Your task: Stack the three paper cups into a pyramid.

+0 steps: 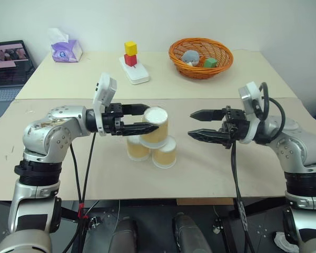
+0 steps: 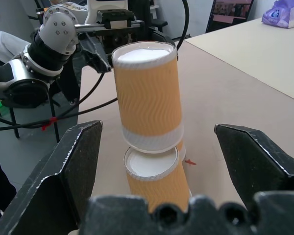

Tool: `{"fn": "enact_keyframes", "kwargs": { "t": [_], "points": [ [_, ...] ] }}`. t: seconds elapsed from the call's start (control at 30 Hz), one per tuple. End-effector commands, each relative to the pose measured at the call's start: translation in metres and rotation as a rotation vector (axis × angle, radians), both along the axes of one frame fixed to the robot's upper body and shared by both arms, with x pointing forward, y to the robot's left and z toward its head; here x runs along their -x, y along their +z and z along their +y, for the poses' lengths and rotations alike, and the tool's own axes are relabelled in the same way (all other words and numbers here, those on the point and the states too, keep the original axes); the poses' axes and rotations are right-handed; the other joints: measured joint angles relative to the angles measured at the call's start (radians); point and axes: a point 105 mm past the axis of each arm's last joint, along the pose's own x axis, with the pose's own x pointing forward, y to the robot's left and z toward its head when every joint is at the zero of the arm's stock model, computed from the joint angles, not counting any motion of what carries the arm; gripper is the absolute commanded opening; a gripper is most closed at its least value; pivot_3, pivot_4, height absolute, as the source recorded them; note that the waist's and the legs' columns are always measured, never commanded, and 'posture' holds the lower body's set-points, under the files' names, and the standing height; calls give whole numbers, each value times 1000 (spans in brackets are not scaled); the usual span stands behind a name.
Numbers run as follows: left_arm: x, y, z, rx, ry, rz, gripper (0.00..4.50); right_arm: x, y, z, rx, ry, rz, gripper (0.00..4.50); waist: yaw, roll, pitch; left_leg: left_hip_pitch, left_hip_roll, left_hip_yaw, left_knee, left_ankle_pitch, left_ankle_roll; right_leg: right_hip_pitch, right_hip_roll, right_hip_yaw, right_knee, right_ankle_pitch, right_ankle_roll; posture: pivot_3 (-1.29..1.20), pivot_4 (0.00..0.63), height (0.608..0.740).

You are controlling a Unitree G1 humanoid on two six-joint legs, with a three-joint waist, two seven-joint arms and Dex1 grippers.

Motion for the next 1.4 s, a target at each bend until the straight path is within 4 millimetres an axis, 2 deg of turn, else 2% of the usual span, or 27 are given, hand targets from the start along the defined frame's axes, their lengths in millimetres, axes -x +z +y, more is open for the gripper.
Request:
{"fn": "enact_keyframes", "kwargs": {
  "t": [0.03, 0.23, 0.37, 0.47, 0.57, 0.77, 1.0, 1.17, 1.3, 1.4],
  "points": [
    [3, 9, 1, 2, 13, -57, 4386, 1, 14, -2, -9, 2, -59, 4287, 0, 0, 0, 0, 0, 0, 0, 0, 0, 0, 0, 0, 0, 0, 0, 0, 150, 658],
    [2, 13, 2, 14, 26, -72, 4386, 0, 13, -3, -10, 0, -53, 4287, 0, 0, 0, 0, 0, 0, 0, 0, 0, 0, 0, 0, 0, 0, 0, 0, 150, 658],
    [-4, 55, 8, 169, 94, -150, 4386, -1, 12, -3, -9, 2, -45, 4287, 2, 0, 0, 0, 0, 0, 0, 0, 0, 0, 0, 0, 0, 0, 0, 0, 150, 658],
    [-9, 89, 23, 325, 195, -191, 4386, -1, 12, -4, -11, 0, -42, 4287, 4, 0, 0, 0, 0, 0, 1, 0, 0, 0, 0, 0, 0, 0, 0, 0, 150, 658],
    [-7, 92, 37, 369, 271, -175, 4386, 0, 11, -6, -7, -8, -39, 4287, -1, 0, 0, 0, 0, -1, 1, 0, 0, 0, 0, 0, 0, 0, 0, 0, 150, 658],
    [6, 59, 65, 342, 425, -99, 4386, 0, 6, -19, 3, -65, -23, 4287, -2, 0, 0, 0, 0, -3, 1, 0, 0, 0, -1, 0, 1, 0, 0, 0, 150, 658],
    [4, 23, 98, 339, 717, -49, 4386, -2, -5, -34, -5, -181, -6, 4287, 10, 0, 0, 0, 0, -3, 1, 0, 0, 1, -1, 0, 1, 0, 0, 0, 150, 658],
    [3, 4, 118, 323, 876, -38, 4386, -8, -17, -50, 38, -366, -36, 4287, 17, 0, 0, 0, 0, -2, 1, 0, 0, 1, -1, 0, 0, 0, 0, 0, 150, 658],
    [3, -17, 129, 291, 962, 0, 4386, -22, -21, -77, 17, -595, -65, 4287, 17, 0, 0, 0, 0, -1, 1, 0, 0, 1, -1, 0, 0, 0, 0, 0, 150, 658],
    [4, -35, 136, 280, 1025, 32, 4386, -35, -34, -105, 23, -814, -65, 4287, 17, 0, 0, 0, 0, -1, 1, 0, -1, 0, -1, 0, 1, 0, 0, 0, 150, 658]
  ]
}}
